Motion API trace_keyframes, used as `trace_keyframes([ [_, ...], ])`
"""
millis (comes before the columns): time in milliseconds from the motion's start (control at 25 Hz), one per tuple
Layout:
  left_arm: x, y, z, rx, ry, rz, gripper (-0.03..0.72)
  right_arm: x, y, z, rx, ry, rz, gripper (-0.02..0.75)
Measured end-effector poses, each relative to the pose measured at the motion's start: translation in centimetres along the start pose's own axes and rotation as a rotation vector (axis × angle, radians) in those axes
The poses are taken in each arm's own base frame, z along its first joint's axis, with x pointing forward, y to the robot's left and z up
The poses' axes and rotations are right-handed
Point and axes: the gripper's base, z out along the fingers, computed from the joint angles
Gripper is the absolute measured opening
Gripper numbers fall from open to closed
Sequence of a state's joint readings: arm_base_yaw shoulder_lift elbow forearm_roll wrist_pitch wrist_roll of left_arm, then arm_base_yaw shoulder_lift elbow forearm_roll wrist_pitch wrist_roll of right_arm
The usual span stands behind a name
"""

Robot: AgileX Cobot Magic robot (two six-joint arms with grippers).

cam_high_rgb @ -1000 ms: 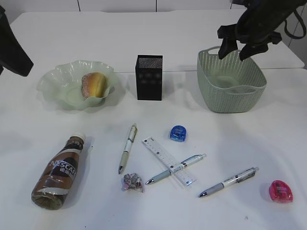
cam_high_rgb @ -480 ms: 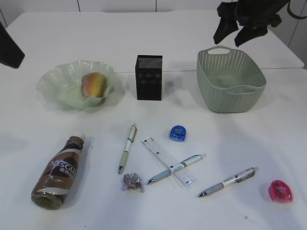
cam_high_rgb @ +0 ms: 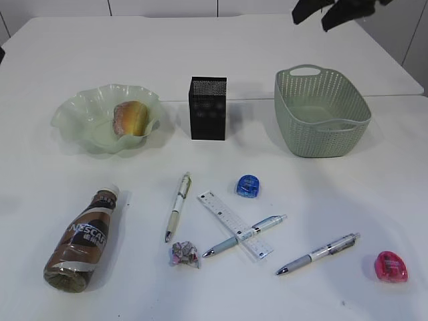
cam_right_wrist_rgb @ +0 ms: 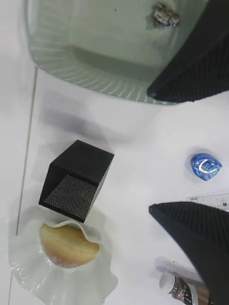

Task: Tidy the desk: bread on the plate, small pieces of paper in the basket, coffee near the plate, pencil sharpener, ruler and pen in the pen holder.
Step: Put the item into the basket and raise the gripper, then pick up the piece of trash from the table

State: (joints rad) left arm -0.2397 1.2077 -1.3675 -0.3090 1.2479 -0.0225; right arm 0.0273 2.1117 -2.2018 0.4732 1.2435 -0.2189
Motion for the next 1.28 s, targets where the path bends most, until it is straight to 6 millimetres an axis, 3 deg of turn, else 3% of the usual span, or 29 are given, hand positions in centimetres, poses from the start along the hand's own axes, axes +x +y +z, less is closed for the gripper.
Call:
trace_keyframes([
  [120,0.2,-0.1,-0.5,0.002,-0.014,0.005,0.456,-0.3,1.7,-3.7,0.056,-0.058,-0.068,0.512],
  [200,0.3,-0.2,-0.7,0.003,-0.020,0.004,0.456,-0.3,1.7,-3.7,0.056,-0.058,-0.068,0.512],
  [240,0.4,-0.2,-0.9,0.003,-0.022,0.005,0.456,-0.1,4.1,-5.7,0.111,-0.082,-0.151,0.512],
  [400,0.7,-0.4,-1.6,0.006,-0.040,0.011,0.456,0.5,8.5,-5.9,0.084,-0.079,-0.242,0.512],
  [480,0.9,-0.5,-2.0,0.007,-0.052,0.015,0.456,0.5,8.5,-5.9,0.084,-0.079,-0.242,0.512],
  [520,1.1,-0.5,-2.3,0.005,-0.060,0.019,0.456,1.8,11.5,-4.4,0.063,-0.018,-0.302,0.512],
  [600,1.3,-0.6,-2.7,0.006,-0.069,0.022,0.456,3.1,12.6,-2.7,0.066,0.049,-0.327,0.512],
  [680,1.5,-0.7,-3.1,0.006,-0.082,0.026,0.456,3.1,12.6,-2.7,0.066,0.049,-0.327,0.512],
  [720,1.6,-0.8,-3.3,0.007,-0.088,0.028,0.456,5.2,14.2,0.0,0.071,0.155,-0.373,0.512],
  [840,1.9,-0.9,-3.9,0.009,-0.106,0.034,0.456,7.5,15.6,2.3,0.060,0.255,-0.403,0.512],
  [1080,2.2,-1.0,-4.5,0.011,-0.121,0.038,0.456,10.6,17.3,4.7,0.054,0.373,-0.525,0.512],
  [1280,2.3,-1.0,-4.5,0.009,-0.123,0.039,0.456,11.2,18.3,5.0,0.030,0.386,-0.611,0.512],
])
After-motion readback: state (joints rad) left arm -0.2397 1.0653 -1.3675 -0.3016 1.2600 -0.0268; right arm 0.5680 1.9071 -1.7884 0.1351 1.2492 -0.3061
